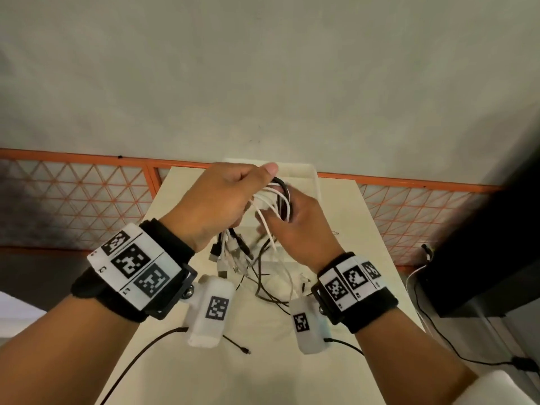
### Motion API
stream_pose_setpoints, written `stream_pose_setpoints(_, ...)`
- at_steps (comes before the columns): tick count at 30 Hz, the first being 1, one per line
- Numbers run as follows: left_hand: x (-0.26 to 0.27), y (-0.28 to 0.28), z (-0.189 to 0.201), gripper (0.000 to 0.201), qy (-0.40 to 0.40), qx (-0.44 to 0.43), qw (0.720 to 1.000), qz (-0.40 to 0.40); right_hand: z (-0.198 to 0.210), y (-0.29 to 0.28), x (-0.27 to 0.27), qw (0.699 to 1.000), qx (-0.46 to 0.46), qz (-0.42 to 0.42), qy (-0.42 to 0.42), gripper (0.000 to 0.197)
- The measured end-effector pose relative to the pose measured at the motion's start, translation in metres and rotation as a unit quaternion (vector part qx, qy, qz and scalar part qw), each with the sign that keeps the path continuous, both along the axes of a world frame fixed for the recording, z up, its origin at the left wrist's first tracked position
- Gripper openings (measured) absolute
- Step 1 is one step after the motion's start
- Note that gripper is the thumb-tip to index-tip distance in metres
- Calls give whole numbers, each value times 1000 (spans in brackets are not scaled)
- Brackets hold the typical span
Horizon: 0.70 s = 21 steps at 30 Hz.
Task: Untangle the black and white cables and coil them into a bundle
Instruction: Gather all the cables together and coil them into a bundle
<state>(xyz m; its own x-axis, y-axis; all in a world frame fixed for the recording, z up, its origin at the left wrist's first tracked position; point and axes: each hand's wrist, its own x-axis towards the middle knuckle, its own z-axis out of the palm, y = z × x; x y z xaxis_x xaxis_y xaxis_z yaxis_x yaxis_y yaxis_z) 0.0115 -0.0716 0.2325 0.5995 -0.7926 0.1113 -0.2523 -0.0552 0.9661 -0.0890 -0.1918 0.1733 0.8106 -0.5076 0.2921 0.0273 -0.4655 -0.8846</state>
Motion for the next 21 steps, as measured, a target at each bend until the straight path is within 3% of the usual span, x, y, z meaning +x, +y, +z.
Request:
stream_pose_setpoints(1, 5, 3, 2, 61, -21, -2, 1000, 13, -8, -3, -1, 999, -3, -20, 34, 18)
stream_pose_setpoints(3, 15, 11, 5, 56, -48, -6, 998, 35, -23, -9, -8, 995, 9, -37, 96, 14)
stream_pose_setpoints(4, 19, 15, 5, 51, -55, -2, 998, 37, -26, -11, -11, 995, 30, -24, 96, 23)
stream_pose_setpoints(7, 18, 15, -3, 37, -102, 45, 993, 33, -10, -6, -15, 984, 145, 102, 10, 74)
stream_pose_setpoints(8, 15, 13, -8, 36, -126, 64, 989, 38, -2, -1, -13, 980, 149, 134, -5, 87)
stream_pose_setpoints(10, 9, 6, -15, 38, -153, 79, 984, 47, 11, 8, -6, 987, 72, 142, 12, 102)
stream_pose_setpoints(12, 8, 2, -19, 46, -99, 72, 992, 41, 16, 14, 1, 995, -20, 90, 45, 90)
stream_pose_setpoints(15, 11, 4, -21, 51, -24, 87, 996, -13, 12, 8, 4, 995, -96, -1, 15, 33)
stream_pose_setpoints(16, 11, 6, -22, 53, -19, 100, 994, -33, 11, 5, 3, 994, -106, -18, 3, 27)
stream_pose_setpoints(21, 11, 9, -35, 67, 47, 145, 983, -107, 11, -5, -2, 994, -28, -104, 12, 31)
